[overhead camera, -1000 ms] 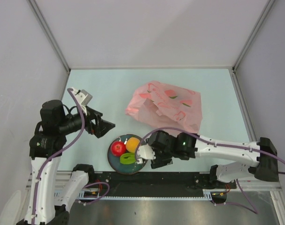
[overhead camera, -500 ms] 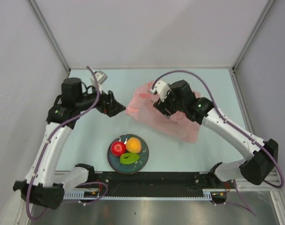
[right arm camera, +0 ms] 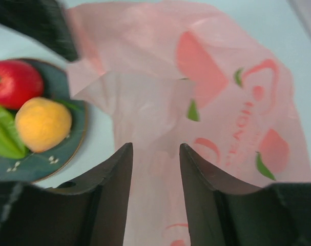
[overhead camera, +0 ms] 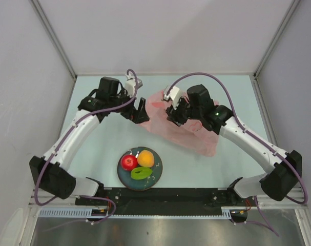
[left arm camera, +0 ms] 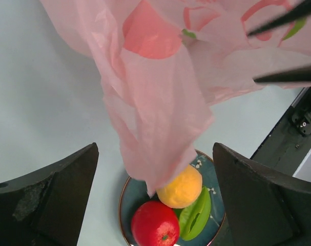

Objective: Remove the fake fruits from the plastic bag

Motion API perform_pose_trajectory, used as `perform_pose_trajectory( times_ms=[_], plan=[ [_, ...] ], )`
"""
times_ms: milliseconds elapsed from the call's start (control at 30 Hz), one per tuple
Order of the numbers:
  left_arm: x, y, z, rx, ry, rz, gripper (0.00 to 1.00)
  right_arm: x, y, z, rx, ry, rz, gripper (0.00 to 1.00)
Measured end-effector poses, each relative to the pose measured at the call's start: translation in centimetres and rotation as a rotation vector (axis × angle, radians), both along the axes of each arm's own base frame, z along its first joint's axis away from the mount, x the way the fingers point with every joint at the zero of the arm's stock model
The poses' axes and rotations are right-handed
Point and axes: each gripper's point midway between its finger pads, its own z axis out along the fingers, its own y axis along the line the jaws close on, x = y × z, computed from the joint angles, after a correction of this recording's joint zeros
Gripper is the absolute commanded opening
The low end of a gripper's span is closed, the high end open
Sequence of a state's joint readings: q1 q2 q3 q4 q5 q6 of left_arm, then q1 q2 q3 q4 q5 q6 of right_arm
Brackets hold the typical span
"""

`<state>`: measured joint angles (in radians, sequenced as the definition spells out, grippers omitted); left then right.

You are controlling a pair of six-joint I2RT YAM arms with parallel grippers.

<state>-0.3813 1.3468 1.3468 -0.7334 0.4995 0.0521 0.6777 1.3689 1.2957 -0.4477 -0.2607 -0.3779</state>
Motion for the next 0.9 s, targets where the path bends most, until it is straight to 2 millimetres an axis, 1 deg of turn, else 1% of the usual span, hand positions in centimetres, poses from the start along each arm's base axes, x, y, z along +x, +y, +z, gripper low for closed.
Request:
perform_pose_trajectory(
  times_ms=[33,67,100,133,167,200,267,300,367,400,433,467,500,533,600,700,733,767,800,833,900],
  plan=[
    [0.3,-0.1,-0.7,0.006,0.019,-0.001,0.80,-0.5,0.4,-0.4,-0.002,0.013,0.027,0.42],
    [0.6,-0.4,-1.7,0.012,0.050,-0.006,0.53,-1.0,0.7,-1.3,-0.010,0.033,0.060,0.41],
    [0.9,-0.7,-2.8,0.018,0.087,-0.013,0.32,-1.4,0.9,-2.3,-0.022,0.055,0.076,0.39],
    [1.1,-1.0,-3.8,0.021,0.127,-0.021,0.13,-1.5,0.9,-3.7,-0.039,0.081,0.083,0.38],
    [1.4,-1.4,-4.8,0.022,0.159,-0.035,0.00,-1.6,0.7,-5.7,-0.064,0.115,0.082,0.38],
    [1.6,-1.8,-5.6,0.023,0.188,-0.054,0.00,-1.4,0.3,-7.5,-0.093,0.148,0.071,0.37],
    [1.6,-2.3,-6.3,0.009,0.225,-0.074,0.00,-0.3,-1.0,-11.0,-0.155,0.201,0.006,0.36],
    [1.5,-2.7,-6.0,-0.009,0.231,-0.094,0.00,0.8,-1.9,-12.3,-0.184,0.208,-0.044,0.36],
    [1.5,-3.3,-4.9,-0.043,0.221,-0.123,0.00,3.0,-3.7,-13.7,-0.215,0.203,-0.143,0.36],
    [1.5,-3.7,-4.1,-0.065,0.207,-0.139,0.00,4.8,-5.2,-14.0,-0.224,0.182,-0.220,0.37],
    [1.7,-4.1,-3.2,-0.090,0.189,-0.157,0.00,6.1,-6.3,-14.0,-0.228,0.160,-0.271,0.37],
    [1.8,-4.4,-2.5,-0.112,0.171,-0.173,0.00,7.9,-8.0,-13.8,-0.231,0.128,-0.340,0.39],
    [1.7,-4.7,-1.9,-0.132,0.159,-0.190,0.00,8.9,-9.2,-13.6,-0.236,0.107,-0.382,0.39],
    [1.6,-5.0,-1.5,-0.150,0.154,-0.203,0.00,10.1,-10.8,-13.4,-0.246,0.083,-0.434,0.41],
    [1.3,-5.5,-1.0,-0.174,0.151,-0.230,0.00,11.2,-13.1,-13.3,-0.265,0.066,-0.497,0.43],
    [0.7,-6.3,-0.6,-0.189,0.147,-0.263,0.00,11.8,-15.6,-13.4,-0.290,0.068,-0.547,0.50],
    [0.6,-6.6,-0.4,-0.194,0.143,-0.275,0.00,11.7,-16.1,-13.7,-0.297,0.083,-0.550,0.54],
    [0.5,-7.0,-0.1,-0.199,0.139,-0.289,0.00,11.3,-16.3,-13.9,-0.303,0.101,-0.544,0.64],
    [0.4,-7.4,0.2,-0.203,0.132,-0.302,0.00,10.9,-16.2,-14.2,-0.308,0.120,-0.529,0.69],
    [0.4,-7.8,0.6,-0.207,0.123,-0.312,0.00,10.6,-16.1,-14.5,-0.314,0.135,-0.518,0.78],
    [0.5,-8.4,1.0,-0.215,0.111,-0.331,0.00,9.9,-15.6,-15.0,-0.320,0.154,-0.487,0.84]
  ],
)
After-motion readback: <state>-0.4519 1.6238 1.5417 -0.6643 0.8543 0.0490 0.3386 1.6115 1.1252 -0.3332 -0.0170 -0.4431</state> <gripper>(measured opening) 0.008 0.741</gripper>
